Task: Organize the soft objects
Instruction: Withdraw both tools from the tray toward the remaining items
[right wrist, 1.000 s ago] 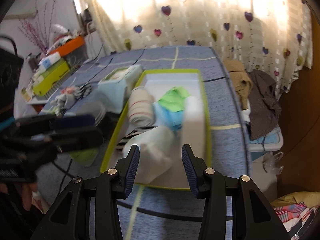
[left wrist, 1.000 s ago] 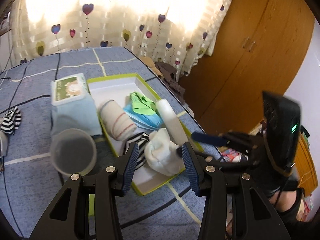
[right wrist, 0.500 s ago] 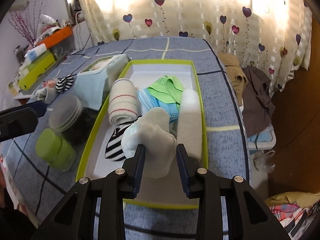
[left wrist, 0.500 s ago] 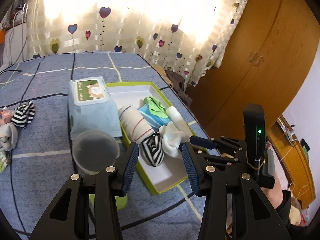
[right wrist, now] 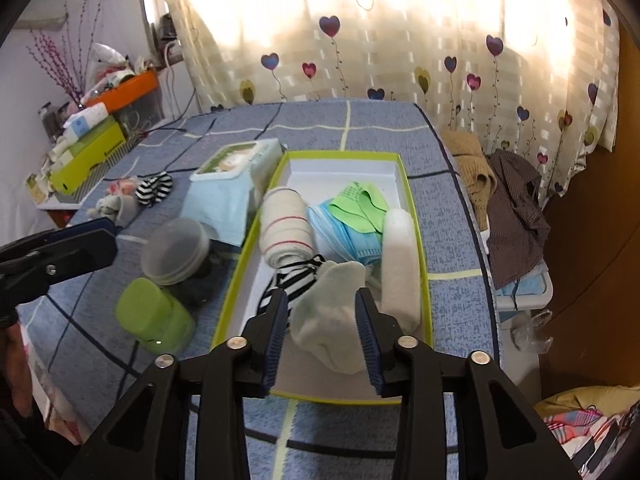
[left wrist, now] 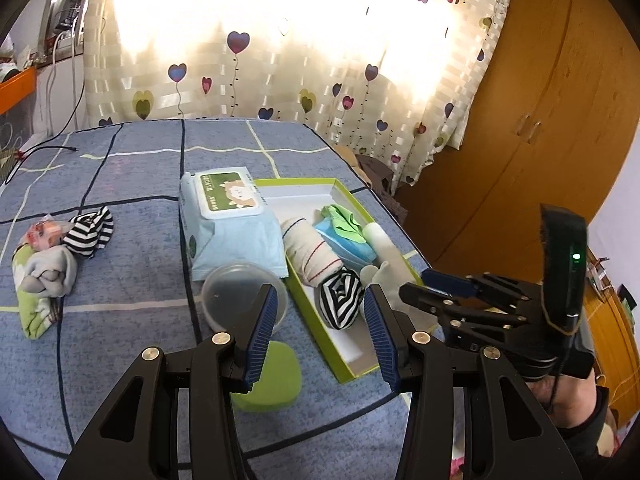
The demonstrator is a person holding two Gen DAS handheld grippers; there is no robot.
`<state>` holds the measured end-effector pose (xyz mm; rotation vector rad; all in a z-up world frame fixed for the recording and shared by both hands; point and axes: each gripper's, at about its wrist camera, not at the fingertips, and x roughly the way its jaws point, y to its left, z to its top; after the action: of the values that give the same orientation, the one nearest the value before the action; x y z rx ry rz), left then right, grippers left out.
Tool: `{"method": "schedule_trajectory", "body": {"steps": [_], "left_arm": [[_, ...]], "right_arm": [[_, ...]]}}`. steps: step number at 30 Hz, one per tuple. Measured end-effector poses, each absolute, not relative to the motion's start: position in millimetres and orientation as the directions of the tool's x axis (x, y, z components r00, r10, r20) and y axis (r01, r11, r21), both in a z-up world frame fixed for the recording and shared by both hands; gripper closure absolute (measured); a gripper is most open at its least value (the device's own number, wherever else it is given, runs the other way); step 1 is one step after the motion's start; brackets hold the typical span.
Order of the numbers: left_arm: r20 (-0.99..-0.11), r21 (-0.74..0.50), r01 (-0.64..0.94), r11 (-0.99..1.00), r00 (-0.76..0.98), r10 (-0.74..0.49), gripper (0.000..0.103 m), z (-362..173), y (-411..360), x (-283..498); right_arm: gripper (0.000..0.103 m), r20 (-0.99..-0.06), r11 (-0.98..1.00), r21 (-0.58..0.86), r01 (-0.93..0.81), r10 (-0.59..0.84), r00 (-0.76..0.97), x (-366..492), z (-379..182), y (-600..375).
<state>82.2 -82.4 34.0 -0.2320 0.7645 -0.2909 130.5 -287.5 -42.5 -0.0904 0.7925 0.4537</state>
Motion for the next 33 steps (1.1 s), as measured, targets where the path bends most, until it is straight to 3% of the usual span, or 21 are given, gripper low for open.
{"method": "schedule_trajectory", "body": {"steps": [16, 33], "left_arm": [[-0.625, -0.324, 0.121, 0.938, 0.717, -0.308, 0.056, 38, -51, 55], [-0.633, -0.332, 0.052, 0.942, 0.728, -0.263, 0.056, 31, -19, 42]], "right_arm": [[0.054, -0.667, 0.897, 0.076, -0.436, 0.371, 0.646, 92, -14, -270], [0.052, -0.650, 0.872, 0.066, -0.486, 0.407, 0.642, 78, -1, -244]]}}
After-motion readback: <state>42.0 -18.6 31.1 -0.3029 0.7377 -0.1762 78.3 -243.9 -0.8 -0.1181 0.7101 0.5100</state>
